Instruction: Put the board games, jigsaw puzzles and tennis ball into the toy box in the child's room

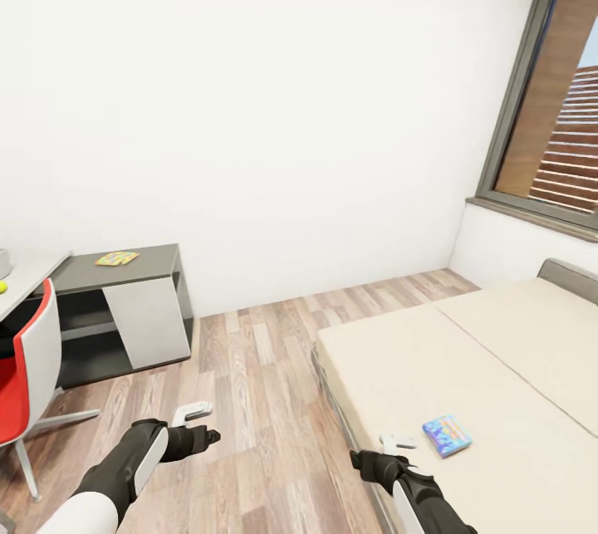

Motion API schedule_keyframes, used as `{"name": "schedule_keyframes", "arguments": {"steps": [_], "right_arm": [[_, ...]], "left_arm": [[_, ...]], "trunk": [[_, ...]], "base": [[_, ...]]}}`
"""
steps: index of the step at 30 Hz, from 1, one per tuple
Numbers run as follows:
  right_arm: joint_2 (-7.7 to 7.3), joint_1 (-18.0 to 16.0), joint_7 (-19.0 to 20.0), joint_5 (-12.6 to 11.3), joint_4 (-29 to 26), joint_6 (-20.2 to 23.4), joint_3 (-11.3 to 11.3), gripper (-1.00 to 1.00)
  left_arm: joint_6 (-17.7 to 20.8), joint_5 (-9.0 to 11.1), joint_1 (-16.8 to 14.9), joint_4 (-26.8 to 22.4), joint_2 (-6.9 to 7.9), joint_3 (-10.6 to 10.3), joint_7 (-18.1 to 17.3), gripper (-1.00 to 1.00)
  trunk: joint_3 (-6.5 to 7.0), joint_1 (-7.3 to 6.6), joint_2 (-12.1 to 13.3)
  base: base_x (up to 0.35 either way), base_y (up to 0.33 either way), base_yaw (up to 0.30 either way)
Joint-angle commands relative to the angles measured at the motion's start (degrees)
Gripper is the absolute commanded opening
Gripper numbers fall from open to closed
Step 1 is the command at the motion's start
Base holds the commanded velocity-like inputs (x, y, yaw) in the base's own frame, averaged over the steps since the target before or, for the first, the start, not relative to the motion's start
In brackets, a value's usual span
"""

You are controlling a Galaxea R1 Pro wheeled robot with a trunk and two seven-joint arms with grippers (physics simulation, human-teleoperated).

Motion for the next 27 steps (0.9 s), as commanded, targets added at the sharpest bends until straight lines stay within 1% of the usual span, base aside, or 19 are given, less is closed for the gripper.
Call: {"name": "schedule_keyframes", "arguments": {"steps": [1,5,11,18,22,27], "right_arm": [[0.0,-0.03,0.02,-0.54,-0.09,0.27,-0.1,1.0],[0.0,-0.03,0.02,-0.54,-0.09,0.27,-0.09,1.0],[0.04,-0.03,0.02,-0.54,-0.09,0.27,-0.09,1.0],[0.05,-0.03,0.02,-0.47,-0.09,0.27,-0.09,1.0],[0.05,-0.03,0.02,-0.34,-0.09,0.27,-0.05,1.0],[0.06,-0.03,0.02,-0.22,-0.09,0.27,-0.02,1.0]], "left_arm": [[0.38,0.21,-0.02,-0.07,-0.02,0.21,-0.11,1.0],[0.36,0.21,-0.04,-0.09,-0.04,0.17,-0.11,1.0],[0.38,0.21,-0.04,-0.13,-0.23,0.13,-0.16,1.0],[0.35,0.21,-0.04,-0.15,-0.31,0.13,-0.18,1.0],[0.47,0.21,-0.04,-0.15,-0.36,0.13,-0.19,1.0],[0.44,0.21,-0.04,-0.15,-0.32,0.14,-0.2,1.0]], "trunk": [[-0.14,0.04,-0.14],[-0.14,0.04,-0.14],[-0.14,0.04,-0.14],[-0.14,0.04,-0.14],[-0.14,0.04,-0.14],[-0.14,0.04,-0.14]], "base": [[0.0,-0.098,0.004],[-0.002,-0.075,0.002],[-0.061,-0.169,0.001],[-0.014,-0.044,0.014],[-0.08,-0.066,0.133],[-0.08,-0.054,0.23]]}}
